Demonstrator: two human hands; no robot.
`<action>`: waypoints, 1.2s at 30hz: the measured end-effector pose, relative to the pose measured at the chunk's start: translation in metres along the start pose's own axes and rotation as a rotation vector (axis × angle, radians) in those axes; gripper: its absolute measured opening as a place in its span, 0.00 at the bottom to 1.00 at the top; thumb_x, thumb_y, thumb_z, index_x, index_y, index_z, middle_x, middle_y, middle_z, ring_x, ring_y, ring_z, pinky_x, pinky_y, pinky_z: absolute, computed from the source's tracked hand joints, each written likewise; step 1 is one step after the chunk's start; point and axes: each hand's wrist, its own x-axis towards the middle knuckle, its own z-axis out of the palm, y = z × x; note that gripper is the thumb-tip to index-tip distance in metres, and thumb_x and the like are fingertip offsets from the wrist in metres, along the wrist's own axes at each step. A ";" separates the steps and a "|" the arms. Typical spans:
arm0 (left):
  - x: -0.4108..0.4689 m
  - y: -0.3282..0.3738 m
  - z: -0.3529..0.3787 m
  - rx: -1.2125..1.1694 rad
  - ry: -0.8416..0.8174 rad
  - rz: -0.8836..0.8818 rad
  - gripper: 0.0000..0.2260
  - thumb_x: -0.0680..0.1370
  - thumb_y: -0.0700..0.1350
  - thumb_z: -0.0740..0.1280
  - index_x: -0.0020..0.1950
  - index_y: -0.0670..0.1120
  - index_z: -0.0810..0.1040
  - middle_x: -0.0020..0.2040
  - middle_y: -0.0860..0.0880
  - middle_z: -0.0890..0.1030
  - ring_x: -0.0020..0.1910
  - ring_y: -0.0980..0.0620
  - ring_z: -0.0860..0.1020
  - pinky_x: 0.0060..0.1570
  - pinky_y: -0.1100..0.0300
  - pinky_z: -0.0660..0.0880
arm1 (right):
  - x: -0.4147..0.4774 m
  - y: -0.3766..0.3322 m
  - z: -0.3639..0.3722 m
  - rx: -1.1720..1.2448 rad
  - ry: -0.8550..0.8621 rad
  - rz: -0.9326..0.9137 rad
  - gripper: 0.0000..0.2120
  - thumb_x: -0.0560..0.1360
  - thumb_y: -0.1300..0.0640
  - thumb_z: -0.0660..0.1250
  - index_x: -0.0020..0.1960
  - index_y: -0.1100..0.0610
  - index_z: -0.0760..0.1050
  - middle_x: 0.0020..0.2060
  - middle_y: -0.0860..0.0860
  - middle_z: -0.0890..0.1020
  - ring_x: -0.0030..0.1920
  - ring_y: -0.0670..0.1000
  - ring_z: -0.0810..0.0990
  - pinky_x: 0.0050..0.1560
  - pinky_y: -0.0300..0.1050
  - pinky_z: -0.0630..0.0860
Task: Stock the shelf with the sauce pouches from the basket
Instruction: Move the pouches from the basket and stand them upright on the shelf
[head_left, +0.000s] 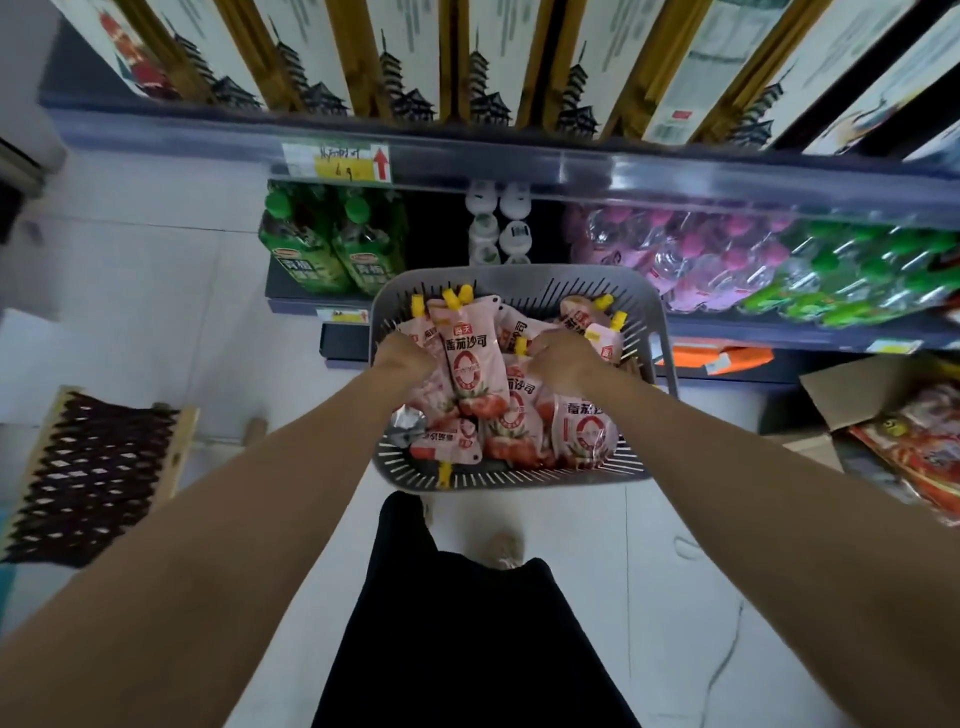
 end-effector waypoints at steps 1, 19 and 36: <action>0.008 -0.002 0.003 -0.023 0.037 -0.005 0.13 0.74 0.37 0.67 0.57 0.38 0.73 0.57 0.36 0.78 0.55 0.38 0.78 0.48 0.53 0.75 | 0.006 -0.006 0.005 0.015 -0.001 -0.017 0.19 0.79 0.52 0.60 0.60 0.66 0.72 0.58 0.59 0.77 0.64 0.58 0.73 0.59 0.45 0.71; 0.047 -0.010 0.005 -0.365 -0.101 -0.035 0.09 0.77 0.38 0.61 0.37 0.42 0.74 0.37 0.44 0.78 0.34 0.49 0.75 0.33 0.61 0.73 | 0.072 -0.030 0.049 0.227 0.141 0.096 0.17 0.78 0.55 0.63 0.60 0.67 0.73 0.59 0.61 0.77 0.60 0.59 0.76 0.53 0.45 0.73; 0.065 0.014 0.042 0.091 -0.359 0.142 0.27 0.70 0.40 0.73 0.67 0.42 0.69 0.62 0.43 0.77 0.60 0.44 0.76 0.62 0.48 0.73 | 0.041 0.023 0.026 0.397 0.422 0.216 0.11 0.77 0.61 0.62 0.45 0.68 0.79 0.45 0.64 0.82 0.48 0.63 0.80 0.40 0.46 0.71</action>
